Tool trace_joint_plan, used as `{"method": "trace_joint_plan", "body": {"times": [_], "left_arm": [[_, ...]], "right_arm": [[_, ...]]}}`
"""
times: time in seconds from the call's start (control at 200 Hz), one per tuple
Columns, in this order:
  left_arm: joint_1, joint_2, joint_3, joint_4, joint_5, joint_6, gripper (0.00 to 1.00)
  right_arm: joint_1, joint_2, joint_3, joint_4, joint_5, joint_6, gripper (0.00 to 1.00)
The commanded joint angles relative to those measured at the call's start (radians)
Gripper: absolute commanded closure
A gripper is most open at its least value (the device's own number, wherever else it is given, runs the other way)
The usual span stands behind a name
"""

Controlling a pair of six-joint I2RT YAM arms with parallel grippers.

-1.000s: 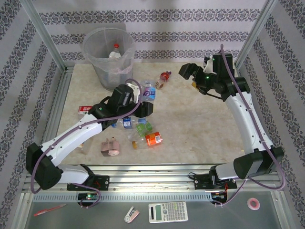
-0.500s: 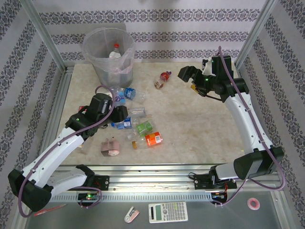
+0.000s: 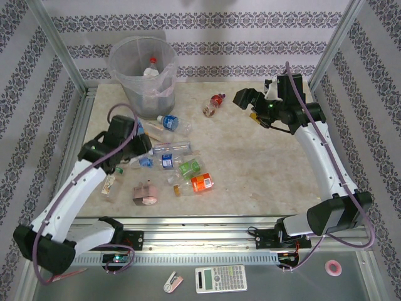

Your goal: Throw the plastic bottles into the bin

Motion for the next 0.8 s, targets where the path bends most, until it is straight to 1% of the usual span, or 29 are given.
{"method": "trace_joint_plan", "body": {"times": [0.0,0.06,0.145,0.2,0.22,0.26,0.28,0.29,0.315,0.325,0.345,0.37,0.405,0.45,0.585,0.684,0.799], "left_arm": [[0.088,0.14,0.251,0.038,0.081,0.107,0.5],[0.134,0.271,0.455,0.03,0.143,0.141,0.48],[0.168,0.489,0.801,-0.048,0.125,0.188,0.46],[0.195,0.638,1.03,-0.104,0.155,0.192,0.44],[0.201,0.7,1.121,-0.13,0.179,0.193,0.41],[0.212,0.832,1.317,-0.194,0.227,0.195,0.32],[0.214,0.9,1.425,-0.24,0.232,0.191,0.22],[0.215,0.929,1.489,-0.261,0.233,0.187,0.15],[0.22,1.009,1.623,-0.315,0.238,0.174,0.02],[0.223,1.036,1.673,-0.334,0.244,0.168,0.0],[0.229,1.08,1.751,-0.363,0.26,0.154,0.0],[0.236,1.108,1.803,-0.379,0.275,0.133,0.0],[0.245,1.099,1.797,-0.38,0.273,0.111,0.0],[0.247,1.047,1.734,-0.366,0.259,0.113,0.0],[0.247,0.842,1.526,-0.271,0.202,0.166,0.0],[0.247,0.716,1.448,-0.248,0.18,0.209,0.0],[0.244,0.595,1.371,-0.244,0.207,0.235,0.0]], "right_arm": [[-0.005,0.012,-0.013,-0.004,-0.017,-0.025,0.02],[-0.005,0.021,-0.018,0.003,-0.02,-0.026,0.02],[-0.002,0.039,-0.039,0.015,-0.017,-0.033,0.02],[0.004,0.057,-0.053,0.009,-0.017,-0.038,0.02],[0.009,0.061,-0.061,0.013,-0.018,-0.041,0.02],[0.019,0.07,-0.08,0.015,-0.021,-0.048,0.02],[0.021,0.076,-0.087,0.011,-0.022,-0.05,0.02],[0.023,0.078,-0.09,0.008,-0.024,-0.051,0.02],[0.027,0.085,-0.098,0.005,-0.035,-0.053,0.02],[0.028,0.086,-0.102,0.005,-0.038,-0.054,0.02],[0.03,0.087,-0.11,0.007,-0.044,-0.055,0.02],[0.035,0.085,-0.121,0.008,-0.046,-0.054,0.02],[0.04,0.081,-0.136,0.012,-0.046,-0.055,0.02],[0.043,0.071,-0.15,0.013,-0.044,-0.059,0.02],[0.032,0.063,-0.172,0.017,-0.023,-0.058,0.02],[0.031,0.091,-0.15,0.016,-0.018,-0.061,0.02],[0.035,0.152,-0.101,0.001,0.004,-0.073,0.02]]}}
